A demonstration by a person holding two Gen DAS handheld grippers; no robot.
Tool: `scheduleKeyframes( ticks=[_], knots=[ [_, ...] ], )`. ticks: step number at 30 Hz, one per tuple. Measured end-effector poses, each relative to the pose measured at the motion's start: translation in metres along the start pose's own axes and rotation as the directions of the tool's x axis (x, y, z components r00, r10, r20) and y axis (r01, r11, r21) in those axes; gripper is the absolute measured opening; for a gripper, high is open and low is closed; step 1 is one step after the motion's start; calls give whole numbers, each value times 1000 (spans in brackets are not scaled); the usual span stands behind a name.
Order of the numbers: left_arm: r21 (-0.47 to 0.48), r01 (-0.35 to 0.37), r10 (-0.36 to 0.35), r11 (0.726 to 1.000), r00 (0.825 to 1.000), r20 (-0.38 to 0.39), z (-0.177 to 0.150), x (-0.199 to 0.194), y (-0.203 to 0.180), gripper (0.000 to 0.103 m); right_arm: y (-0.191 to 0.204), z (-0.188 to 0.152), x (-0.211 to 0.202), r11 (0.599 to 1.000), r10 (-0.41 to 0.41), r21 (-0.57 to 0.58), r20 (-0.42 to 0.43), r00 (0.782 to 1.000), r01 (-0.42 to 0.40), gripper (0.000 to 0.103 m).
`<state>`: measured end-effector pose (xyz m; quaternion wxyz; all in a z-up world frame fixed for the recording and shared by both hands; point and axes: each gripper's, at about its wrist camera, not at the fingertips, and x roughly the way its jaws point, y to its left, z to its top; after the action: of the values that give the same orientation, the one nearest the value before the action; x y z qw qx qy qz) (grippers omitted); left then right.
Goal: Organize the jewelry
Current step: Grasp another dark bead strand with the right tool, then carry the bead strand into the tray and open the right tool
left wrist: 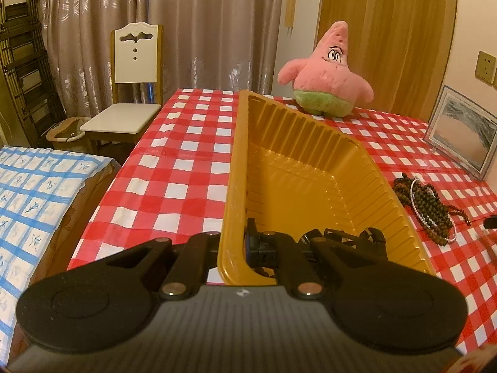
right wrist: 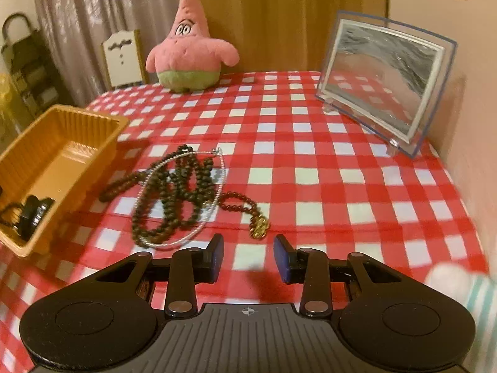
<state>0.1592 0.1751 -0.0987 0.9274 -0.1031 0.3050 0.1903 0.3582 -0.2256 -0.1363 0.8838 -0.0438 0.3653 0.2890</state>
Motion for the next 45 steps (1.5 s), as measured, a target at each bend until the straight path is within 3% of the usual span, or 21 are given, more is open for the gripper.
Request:
scheduleKeyframes(
  ticks=[15,18,20,22,30,36,45],
  knots=[
    [3,-11,11,1000,1000,-12,1,3,1,4,-6,28,67,988,2,-155,-84,996,-15,24],
    [4,-10,10,1000,1000,-11,1,3,1,4,-5,29,70,985,5,-171,-82,997,-19,17],
    [4,-10,10,1000,1000,-11,1,3,2,4,-2,30,71,981,3,-191,-84,996,-19,5],
    [4,-9,9,1000,1000,-11,1,3,2,4,1,29,70,978,0,-210,-84,996,-18,5],
    [7,-6,6,1000,1000,-9,2,5,1,4,3,40,26,994,73,-78,21,997,-72,5],
    [11,0,0,1000,1000,-8,4,6,0,4,9,53,-20,990,138,22,117,984,-141,5],
    [12,5,-5,1000,1000,-5,4,5,-1,4,42,69,-61,977,202,45,136,970,-210,5]
  ],
)
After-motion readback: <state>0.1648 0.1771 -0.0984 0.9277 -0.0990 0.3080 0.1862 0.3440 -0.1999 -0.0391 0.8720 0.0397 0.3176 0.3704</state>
